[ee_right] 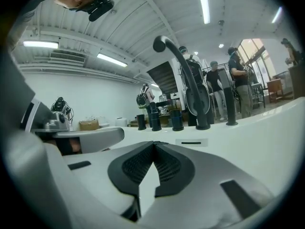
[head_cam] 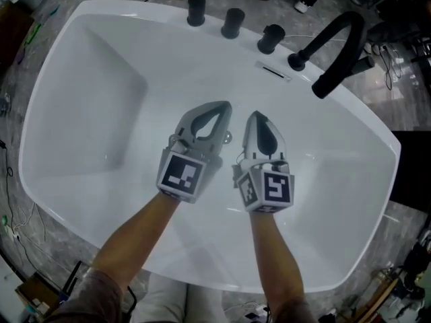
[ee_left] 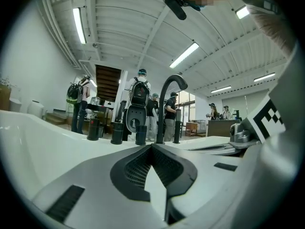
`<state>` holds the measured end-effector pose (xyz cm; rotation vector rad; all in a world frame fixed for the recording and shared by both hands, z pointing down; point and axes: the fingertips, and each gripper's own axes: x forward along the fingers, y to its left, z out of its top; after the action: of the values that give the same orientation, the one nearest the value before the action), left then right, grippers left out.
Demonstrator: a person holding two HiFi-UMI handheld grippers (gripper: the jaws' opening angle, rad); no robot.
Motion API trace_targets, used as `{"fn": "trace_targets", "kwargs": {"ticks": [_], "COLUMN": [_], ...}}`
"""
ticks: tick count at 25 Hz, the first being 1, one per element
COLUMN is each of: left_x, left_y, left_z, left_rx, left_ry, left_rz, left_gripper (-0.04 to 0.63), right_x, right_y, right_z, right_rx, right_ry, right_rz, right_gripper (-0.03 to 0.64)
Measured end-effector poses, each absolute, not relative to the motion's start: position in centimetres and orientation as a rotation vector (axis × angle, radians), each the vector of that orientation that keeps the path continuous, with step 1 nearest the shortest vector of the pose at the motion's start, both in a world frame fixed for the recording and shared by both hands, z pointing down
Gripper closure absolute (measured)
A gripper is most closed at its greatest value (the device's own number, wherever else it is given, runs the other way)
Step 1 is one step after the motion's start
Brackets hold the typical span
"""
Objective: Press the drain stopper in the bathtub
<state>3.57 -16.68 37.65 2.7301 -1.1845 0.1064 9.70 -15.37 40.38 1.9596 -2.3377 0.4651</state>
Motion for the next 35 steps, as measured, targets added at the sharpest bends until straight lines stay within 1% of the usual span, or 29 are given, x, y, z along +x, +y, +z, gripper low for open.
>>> {"fn": "trace_targets", "kwargs": {"ticks": [9, 18, 26, 35], "left_x": [2.8, 2.0, 1.3, 1.5], "left_y": [-16.7, -15.2, -14.5, -14.1], "left_z": [44.4, 50.0, 54.2, 58.2], "left_rx": [2.701, 2.653, 2.637, 2.605], "left_ry": [-1.208, -1.214, -1.222, -1.215], "left_rz": [0.092, 0.097, 0.116, 0.134], "left_gripper": [0.594, 0.594, 0.594, 0.594], "right_x": [8.5, 9.2, 9.8, 9.9], "right_y": [-16.0, -17.4, -15.8, -13.7], "right_z": [50.1, 63.5, 74.6, 84.4], "right_rx": [1.824, 1.710, 1.567, 1.413], "right_ry": [-2.304, -2.114, -1.959, -1.828], "right_rz": [0.469, 0.656, 0.790, 0.912], "right_gripper": [0.618, 0.618, 0.618, 0.618]}}
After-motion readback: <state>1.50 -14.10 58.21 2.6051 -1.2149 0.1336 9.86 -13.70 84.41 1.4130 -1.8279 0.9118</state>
